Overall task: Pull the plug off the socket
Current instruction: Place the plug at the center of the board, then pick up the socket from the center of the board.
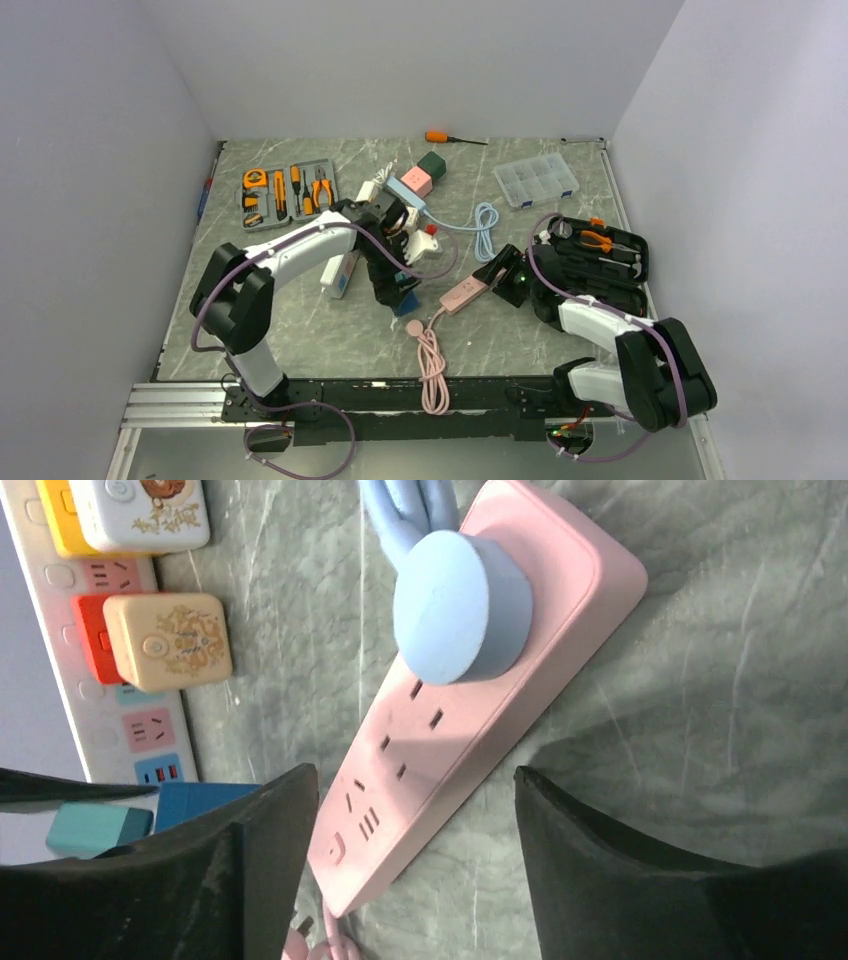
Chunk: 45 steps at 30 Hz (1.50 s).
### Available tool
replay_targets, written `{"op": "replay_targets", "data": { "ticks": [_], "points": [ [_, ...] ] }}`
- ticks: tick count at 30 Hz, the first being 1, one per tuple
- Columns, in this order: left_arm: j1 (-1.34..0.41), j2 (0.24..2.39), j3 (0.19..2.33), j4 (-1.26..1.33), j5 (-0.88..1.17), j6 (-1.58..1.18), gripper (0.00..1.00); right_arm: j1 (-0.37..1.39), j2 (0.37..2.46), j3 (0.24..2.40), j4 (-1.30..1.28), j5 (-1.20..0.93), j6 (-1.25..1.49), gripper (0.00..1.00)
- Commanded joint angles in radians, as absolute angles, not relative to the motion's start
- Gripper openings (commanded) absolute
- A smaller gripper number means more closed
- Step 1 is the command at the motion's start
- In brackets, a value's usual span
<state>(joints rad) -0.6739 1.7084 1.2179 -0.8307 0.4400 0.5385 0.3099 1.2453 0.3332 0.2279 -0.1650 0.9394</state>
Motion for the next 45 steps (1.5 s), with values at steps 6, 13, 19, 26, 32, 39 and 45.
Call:
{"op": "replay_targets", "data": {
  "ticks": [6, 13, 19, 26, 32, 39, 45],
  "points": [
    [-0.677, 1.615, 1.587, -1.093, 0.501, 0.599, 0.99, 0.31, 1.092, 0.515, -0.192, -0.13, 0.77, 0.81],
    [-0.705, 1.602, 1.614, -1.016, 0.492, 0.567, 0.99, 0.307, 1.128, 0.738, -0.338, 0.019, 0.622, 0.81],
    [-0.8, 1.669, 1.593, -0.922, 0.428, 0.552, 0.99, 0.305, 1.262, 0.825, -0.354, 0.126, 0.566, 0.8],
    [-0.831, 1.819, 1.665, -0.798, 0.37, 0.612, 0.99, 0.303, 1.124, 0.738, -0.384, 0.145, 0.708, 0.8],
    [-0.772, 1.93, 1.813, -0.813, 0.422, 0.544, 0.99, 0.302, 0.927, 0.461, -0.232, -0.055, 0.909, 0.77],
    [-0.725, 1.828, 1.731, -0.752, 0.424, 0.521, 0.99, 0.304, 1.002, 0.28, 0.081, -0.156, 1.048, 0.75],
    [-0.695, 1.78, 1.678, -0.741, 0.437, 0.497, 0.99, 0.307, 1.152, 0.229, 0.352, -0.149, 1.107, 0.74]
  ]
}}
